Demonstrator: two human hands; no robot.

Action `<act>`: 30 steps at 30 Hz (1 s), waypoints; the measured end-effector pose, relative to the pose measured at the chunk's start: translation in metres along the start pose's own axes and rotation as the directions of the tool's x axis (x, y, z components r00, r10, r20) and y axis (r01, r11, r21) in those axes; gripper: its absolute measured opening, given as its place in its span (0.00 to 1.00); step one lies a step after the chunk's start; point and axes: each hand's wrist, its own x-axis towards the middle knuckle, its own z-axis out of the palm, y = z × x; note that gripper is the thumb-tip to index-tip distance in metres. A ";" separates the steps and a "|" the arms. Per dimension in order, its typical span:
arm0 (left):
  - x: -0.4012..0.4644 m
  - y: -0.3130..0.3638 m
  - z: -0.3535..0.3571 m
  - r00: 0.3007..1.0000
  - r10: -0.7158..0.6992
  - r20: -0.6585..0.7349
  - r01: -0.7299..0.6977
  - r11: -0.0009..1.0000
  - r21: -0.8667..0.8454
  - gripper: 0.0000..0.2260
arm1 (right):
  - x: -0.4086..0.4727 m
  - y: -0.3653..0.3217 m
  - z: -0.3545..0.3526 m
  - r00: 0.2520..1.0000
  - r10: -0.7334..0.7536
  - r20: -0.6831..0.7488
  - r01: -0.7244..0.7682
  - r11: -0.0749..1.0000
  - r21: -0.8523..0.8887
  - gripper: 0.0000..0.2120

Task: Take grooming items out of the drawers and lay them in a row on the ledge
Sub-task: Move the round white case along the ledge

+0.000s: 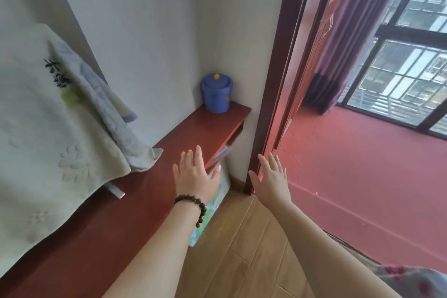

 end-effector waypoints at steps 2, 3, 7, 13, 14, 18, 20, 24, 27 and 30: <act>0.029 0.000 0.006 1.000 -0.025 -0.005 0.025 1.000 -0.003 0.33 | 0.036 -0.003 0.002 1.000 -0.017 0.007 0.017 1.000 -0.005 0.28; 0.043 0.000 0.010 0.999 -0.038 -0.007 0.038 0.999 -0.003 0.33 | 0.054 -0.005 0.002 0.999 -0.029 0.012 0.029 1.000 -0.003 0.28; 0.100 0.002 0.024 0.995 -0.098 -0.034 0.098 0.995 0.006 0.33 | 0.135 -0.012 0.006 0.993 -0.108 0.037 0.108 0.994 0.014 0.28; 0.204 0.027 0.051 0.980 -0.178 -0.094 0.176 0.984 -0.032 0.32 | 0.270 -0.023 0.014 0.969 -0.236 0.075 0.233 0.972 0.041 0.30; 0.223 0.034 0.055 0.977 -0.191 -0.099 0.187 0.981 -0.048 0.32 | 0.292 -0.024 0.015 0.962 -0.256 0.093 0.253 0.966 0.046 0.31; 0.288 0.060 0.070 0.967 -0.237 -0.090 0.228 0.968 -0.105 0.31 | 0.368 -0.029 0.015 0.940 -0.297 0.167 0.282 0.954 0.105 0.35; 0.314 0.069 0.076 0.962 -0.259 -0.088 0.245 0.959 -0.143 0.31 | 0.399 -0.031 0.018 0.926 -0.322 0.199 0.303 0.945 0.120 0.38; 0.358 0.080 0.083 0.972 -0.222 -0.080 0.207 0.964 -0.166 0.30 | 0.439 -0.038 0.028 0.901 -0.345 0.264 0.305 0.935 0.180 0.42; 0.388 0.084 0.088 0.981 -0.186 -0.059 0.173 0.967 -0.186 0.29 | 0.452 -0.042 0.038 0.889 -0.354 0.290 0.294 0.928 0.230 0.44; 0.414 0.086 0.093 0.989 -0.144 -0.029 0.137 0.976 -0.170 0.27 | 0.460 -0.043 0.047 0.901 -0.330 0.281 0.235 0.916 0.325 0.46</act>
